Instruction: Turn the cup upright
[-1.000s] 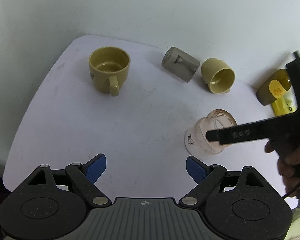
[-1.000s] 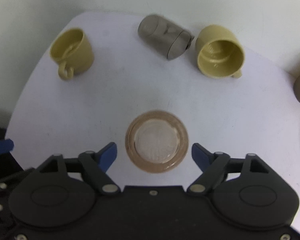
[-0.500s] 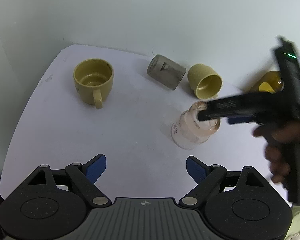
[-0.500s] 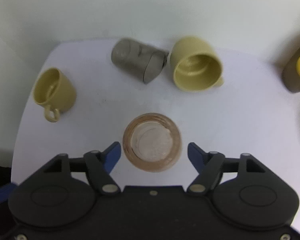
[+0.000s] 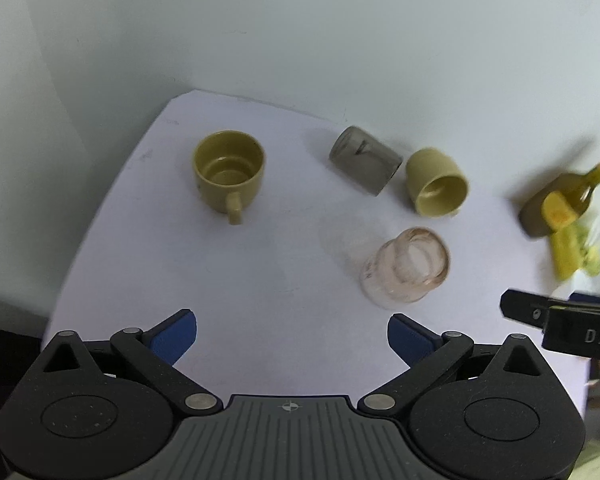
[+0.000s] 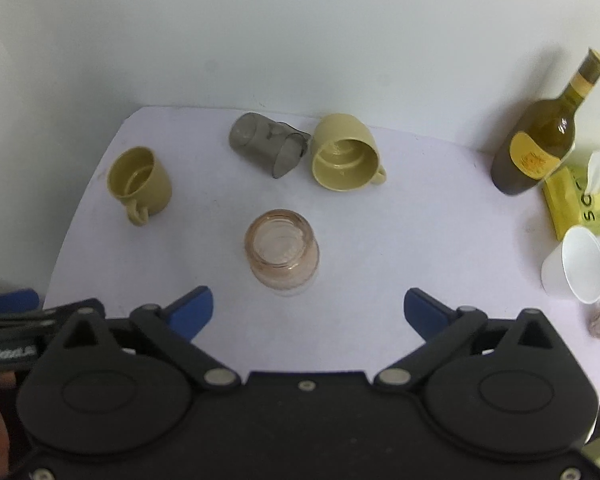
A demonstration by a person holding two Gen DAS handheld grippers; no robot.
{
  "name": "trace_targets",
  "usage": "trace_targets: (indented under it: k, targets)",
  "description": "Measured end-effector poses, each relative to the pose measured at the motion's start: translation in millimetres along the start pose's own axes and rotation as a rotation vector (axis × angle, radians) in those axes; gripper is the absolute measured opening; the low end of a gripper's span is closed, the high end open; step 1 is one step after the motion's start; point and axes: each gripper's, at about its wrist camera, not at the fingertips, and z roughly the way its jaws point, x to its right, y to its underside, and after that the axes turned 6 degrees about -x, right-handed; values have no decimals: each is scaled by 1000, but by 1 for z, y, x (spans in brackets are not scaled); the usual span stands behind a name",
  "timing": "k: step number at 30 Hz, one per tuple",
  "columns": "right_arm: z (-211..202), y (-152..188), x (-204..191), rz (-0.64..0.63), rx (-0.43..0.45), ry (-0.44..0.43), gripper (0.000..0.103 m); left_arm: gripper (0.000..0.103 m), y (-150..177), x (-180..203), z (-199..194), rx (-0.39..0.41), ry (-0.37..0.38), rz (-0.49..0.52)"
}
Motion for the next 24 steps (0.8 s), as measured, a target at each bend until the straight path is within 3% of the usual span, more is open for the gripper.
trace_targets:
  k: [4,24]
  targets:
    - [1,2,-3,-15,-20,-18,103,103,2,2,5,-27,-18,26]
    - [6,6,-20,-75,-51,-15,102,103,5,-6,2,-20,-38,-8]
